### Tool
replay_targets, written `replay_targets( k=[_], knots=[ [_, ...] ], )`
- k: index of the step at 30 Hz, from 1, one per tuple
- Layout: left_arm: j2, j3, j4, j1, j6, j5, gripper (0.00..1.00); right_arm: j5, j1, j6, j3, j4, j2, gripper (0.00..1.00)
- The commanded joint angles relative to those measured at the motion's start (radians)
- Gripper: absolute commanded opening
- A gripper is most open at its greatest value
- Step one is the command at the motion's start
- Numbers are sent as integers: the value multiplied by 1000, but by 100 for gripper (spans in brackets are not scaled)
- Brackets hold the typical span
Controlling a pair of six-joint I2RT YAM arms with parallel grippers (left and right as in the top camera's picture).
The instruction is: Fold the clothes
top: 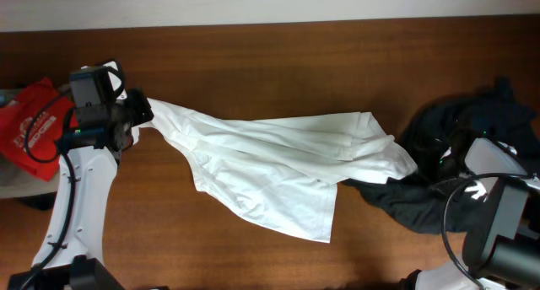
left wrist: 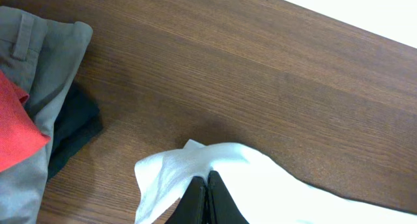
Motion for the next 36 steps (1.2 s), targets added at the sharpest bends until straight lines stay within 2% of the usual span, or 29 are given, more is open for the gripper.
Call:
replay_targets(
  k=[1, 3, 4, 7, 8, 9, 10, 11, 12, 13, 14, 18, 21, 25, 27, 28, 29, 31, 33, 36],
  knots=[
    [-3, 3, 0, -4, 16, 11, 3, 158, -92, 32, 79, -67, 16, 4],
    [-3, 3, 4, -4, 16, 11, 3, 185, -207, 71, 227, -176, 16, 7],
    [-3, 3, 16, -4, 16, 11, 0, 185, -277, 80, 326, -225, 16, 16],
    [-3, 3, 42, -4, 16, 9, 0, 183, -377, 79, 515, -314, 16, 22],
    [-3, 4, 43, -4, 16, 8, 0, 180, -381, 78, 545, -333, 16, 28],
    [-3, 3, 45, -4, 16, 10, 0, 137, -374, 19, 571, -351, 16, 41],
    [-3, 4, 46, -4, 16, 12, 0, 58, -355, -35, 575, -356, 16, 63],
    [-2, 3, 46, -4, 16, 13, 0, -76, -317, -102, 575, -355, 16, 72],
    [-2, 4, 47, -4, 16, 31, 0, -210, -285, -172, 575, -345, 16, 73],
    [-1, 3, 50, -4, 16, 54, 0, -393, -233, -307, 575, -330, 16, 73],
    [1, 3, 53, -4, 16, 68, 0, -491, -171, -404, 575, -325, 16, 73],
    [19, 3, 52, -22, 16, 72, 0, -339, 146, -441, 570, -314, 53, 73],
    [20, 3, 52, -27, 16, 71, 0, -340, 326, -414, 570, -349, 154, 72],
    [20, 3, 52, -27, 16, 71, 0, -339, 489, -368, 570, -365, 304, 69],
    [20, 3, 52, -27, 16, 71, 0, -339, 523, -352, 570, -364, 359, 60],
    [20, 3, 52, -27, 16, 71, 0, -339, 529, -335, 570, -362, 385, 49],
    [20, 3, 52, -27, 16, 71, 0, -338, 528, -324, 570, -357, 393, 46],
    [20, 3, 52, -27, 16, 71, 0, -339, 520, -324, 573, -358, 390, 47],
    [20, 3, 52, -27, 16, 71, 0, -338, 508, -325, 583, -391, 384, 57],
    [20, 3, 51, -27, 16, 71, 0, -314, 488, -323, 612, -441, 372, 59]
  ],
)
